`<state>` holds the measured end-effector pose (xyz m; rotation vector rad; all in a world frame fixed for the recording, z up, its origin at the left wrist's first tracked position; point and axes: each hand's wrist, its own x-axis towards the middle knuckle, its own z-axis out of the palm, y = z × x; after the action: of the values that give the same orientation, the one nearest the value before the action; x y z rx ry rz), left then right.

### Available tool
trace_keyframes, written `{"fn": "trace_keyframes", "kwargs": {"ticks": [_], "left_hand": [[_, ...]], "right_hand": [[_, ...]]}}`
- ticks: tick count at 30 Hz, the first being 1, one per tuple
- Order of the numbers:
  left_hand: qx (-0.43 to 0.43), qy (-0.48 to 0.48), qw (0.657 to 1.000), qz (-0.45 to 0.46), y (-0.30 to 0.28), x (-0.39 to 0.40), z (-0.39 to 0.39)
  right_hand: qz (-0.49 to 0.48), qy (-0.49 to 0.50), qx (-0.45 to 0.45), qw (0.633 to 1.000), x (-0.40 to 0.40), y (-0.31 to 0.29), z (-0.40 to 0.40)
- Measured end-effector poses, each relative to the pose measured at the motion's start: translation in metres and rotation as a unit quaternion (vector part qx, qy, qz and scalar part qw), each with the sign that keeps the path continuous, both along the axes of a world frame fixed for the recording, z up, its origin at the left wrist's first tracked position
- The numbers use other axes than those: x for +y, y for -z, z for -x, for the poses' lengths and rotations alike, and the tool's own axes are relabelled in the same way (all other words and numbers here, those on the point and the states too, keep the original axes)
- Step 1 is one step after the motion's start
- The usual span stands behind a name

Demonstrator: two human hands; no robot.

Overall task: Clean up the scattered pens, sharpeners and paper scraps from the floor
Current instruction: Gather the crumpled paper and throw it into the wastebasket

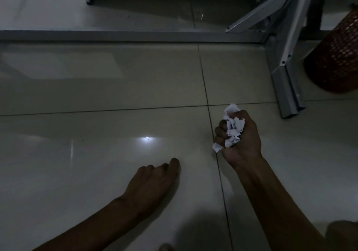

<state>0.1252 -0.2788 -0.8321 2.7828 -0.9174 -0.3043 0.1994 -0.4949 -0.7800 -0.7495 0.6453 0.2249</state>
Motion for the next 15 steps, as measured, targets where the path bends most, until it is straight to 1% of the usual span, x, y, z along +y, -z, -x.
{"fn": "trace_keyframes", "kwargs": {"ticks": [1, 2, 3, 5, 7, 8, 9, 10, 11, 12, 13, 14, 15], "left_hand": [[0.020, -0.020, 1.000, -0.012, -0.001, -0.004, -0.002], [0.017, -0.021, 0.999, -0.032, 0.000, -0.005, -0.002], [0.005, -0.011, 0.999, -0.048, 0.006, -0.005, -0.001], [-0.034, 0.002, 0.998, -0.061, 0.010, -0.009, 0.001], [-0.019, 0.002, 0.997, -0.078, 0.003, -0.018, -0.002], [0.007, 0.003, 0.997, -0.080, -0.002, -0.020, -0.005], [0.040, -0.017, 0.996, -0.080, -0.011, -0.022, -0.011], [0.114, -0.063, 0.991, -0.043, -0.013, -0.022, -0.017], [0.208, -0.123, 0.969, 0.042, -0.019, -0.021, -0.027], [0.320, -0.202, 0.912, 0.159, -0.027, -0.023, -0.036], [0.418, -0.263, 0.826, 0.271, -0.034, -0.026, -0.044], [0.478, -0.301, 0.740, 0.365, -0.041, -0.030, -0.053], [0.513, -0.317, 0.672, 0.431, -0.045, -0.033, -0.061]], "right_hand": [[-0.008, 0.012, 0.002, 1.000, -0.001, 0.002, 0.001], [-0.015, 0.019, 0.002, 1.000, -0.003, 0.005, 0.002], [-0.004, 0.033, 0.021, 0.999, -0.005, 0.008, 0.002], [0.000, 0.058, 0.031, 0.998, -0.011, 0.015, 0.001], [-0.005, 0.043, 0.030, 0.999, -0.014, 0.015, -0.001], [-0.016, 0.020, 0.018, 1.000, -0.016, 0.014, -0.002], [-0.026, -0.007, 0.004, 1.000, -0.016, 0.011, -0.001], [-0.033, -0.023, -0.015, 0.999, -0.018, 0.010, -0.001], [-0.045, -0.031, -0.030, 0.998, -0.018, 0.005, -0.001], [-0.063, -0.029, -0.047, 0.996, -0.020, 0.000, 0.000], [-0.085, -0.022, -0.063, 0.994, -0.023, -0.002, 0.000], [-0.107, -0.014, -0.075, 0.991, -0.028, -0.006, -0.002], [-0.125, -0.010, -0.080, 0.989, -0.030, -0.009, -0.002]]}}
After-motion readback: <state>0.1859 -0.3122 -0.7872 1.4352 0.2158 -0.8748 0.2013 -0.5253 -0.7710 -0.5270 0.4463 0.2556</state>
